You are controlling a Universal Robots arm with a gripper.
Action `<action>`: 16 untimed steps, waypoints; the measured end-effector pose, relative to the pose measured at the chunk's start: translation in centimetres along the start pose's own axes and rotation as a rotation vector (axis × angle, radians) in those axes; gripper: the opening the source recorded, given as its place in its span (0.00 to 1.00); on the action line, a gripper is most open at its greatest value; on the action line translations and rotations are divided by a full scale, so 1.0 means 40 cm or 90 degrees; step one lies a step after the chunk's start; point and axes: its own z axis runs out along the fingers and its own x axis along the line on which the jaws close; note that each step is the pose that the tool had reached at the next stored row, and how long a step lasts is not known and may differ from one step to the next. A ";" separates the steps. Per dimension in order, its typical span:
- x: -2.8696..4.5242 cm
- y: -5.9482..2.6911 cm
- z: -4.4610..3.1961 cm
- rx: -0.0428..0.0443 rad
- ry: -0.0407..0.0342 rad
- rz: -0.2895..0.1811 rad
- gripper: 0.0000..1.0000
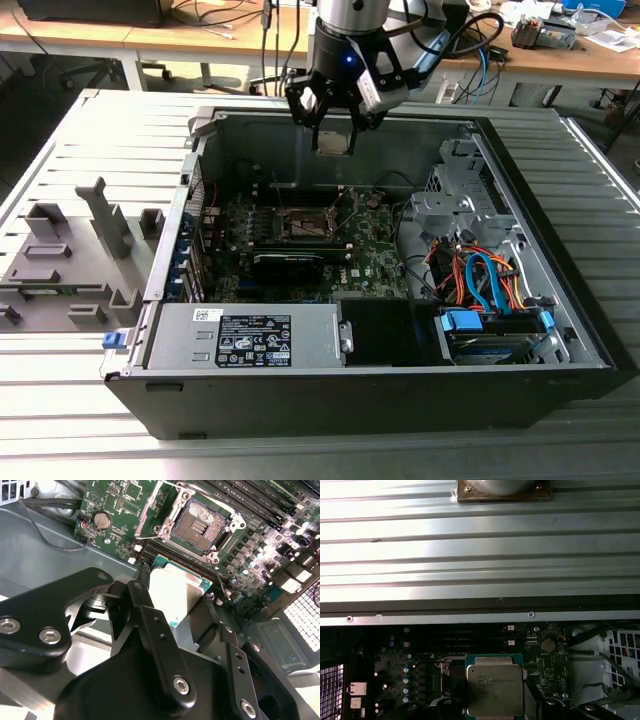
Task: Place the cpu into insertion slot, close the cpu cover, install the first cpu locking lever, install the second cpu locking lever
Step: 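Place the cpu into insertion slot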
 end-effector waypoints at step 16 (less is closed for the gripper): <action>0.005 -0.020 0.001 0.0000 0.0000 0.000 0.54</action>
